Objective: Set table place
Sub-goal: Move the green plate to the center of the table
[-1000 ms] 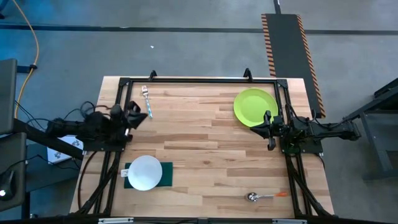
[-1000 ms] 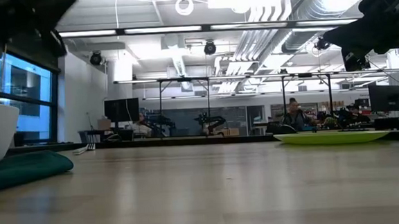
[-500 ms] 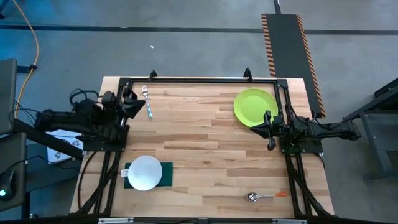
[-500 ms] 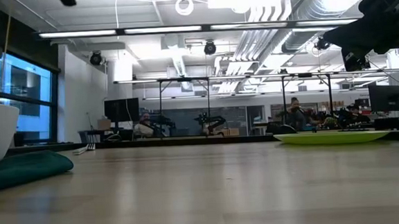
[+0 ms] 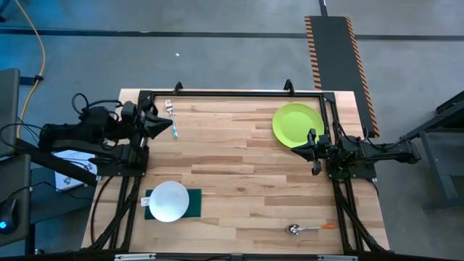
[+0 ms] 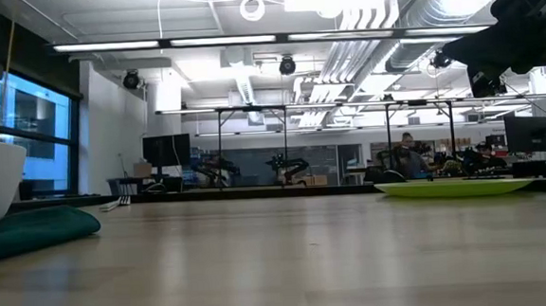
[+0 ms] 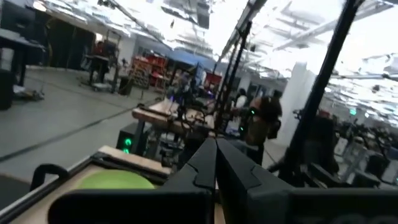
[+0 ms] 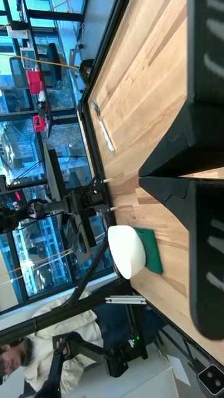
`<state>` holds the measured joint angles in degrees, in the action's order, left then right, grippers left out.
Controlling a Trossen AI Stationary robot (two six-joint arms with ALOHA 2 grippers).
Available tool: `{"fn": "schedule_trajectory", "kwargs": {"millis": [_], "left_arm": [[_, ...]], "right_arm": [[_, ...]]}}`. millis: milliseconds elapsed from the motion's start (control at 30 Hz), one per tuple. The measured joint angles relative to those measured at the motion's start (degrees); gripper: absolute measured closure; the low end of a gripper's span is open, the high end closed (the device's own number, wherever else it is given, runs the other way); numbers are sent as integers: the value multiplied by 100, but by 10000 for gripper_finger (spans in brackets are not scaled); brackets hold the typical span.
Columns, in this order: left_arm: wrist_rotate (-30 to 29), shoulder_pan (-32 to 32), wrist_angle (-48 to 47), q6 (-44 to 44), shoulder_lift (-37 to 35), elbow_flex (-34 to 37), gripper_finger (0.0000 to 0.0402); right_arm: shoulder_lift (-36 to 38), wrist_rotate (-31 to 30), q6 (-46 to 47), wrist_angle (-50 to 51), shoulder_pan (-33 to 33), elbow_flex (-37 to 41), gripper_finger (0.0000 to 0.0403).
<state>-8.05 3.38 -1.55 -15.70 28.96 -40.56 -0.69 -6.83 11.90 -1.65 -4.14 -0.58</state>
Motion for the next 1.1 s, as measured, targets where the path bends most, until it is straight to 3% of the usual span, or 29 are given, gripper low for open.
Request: {"fn": "schedule_trajectory", "kwargs": {"millis": [167, 500, 633, 700, 933, 1033, 1100], "left_arm": [[341, 0, -68, 88, 66, 2, 402], [301, -1, -91, 173, 65, 2, 402], [157, 0, -137, 173, 65, 2, 402], [1, -2, -171, 173, 65, 2, 402], [-236, 0, -169, 173, 65, 2, 402], [-462, 0, -167, 173, 65, 2, 401], [-525, 0, -167, 139, 65, 2, 402]], "right_arm": [[0, 0, 1, 0, 1, -1, 402], [0, 3, 120, -88, 1, -1, 402], [0, 85, 1632, -977, -4, -2, 402], [0, -13, 1939, -1437, -2, -2, 402], [-64, -673, 1191, -3350, 0, -2, 402], [-269, -652, 844, -4428, 0, -64, 402], [-494, -534, 638, -4546, 0, -327, 402]]}}
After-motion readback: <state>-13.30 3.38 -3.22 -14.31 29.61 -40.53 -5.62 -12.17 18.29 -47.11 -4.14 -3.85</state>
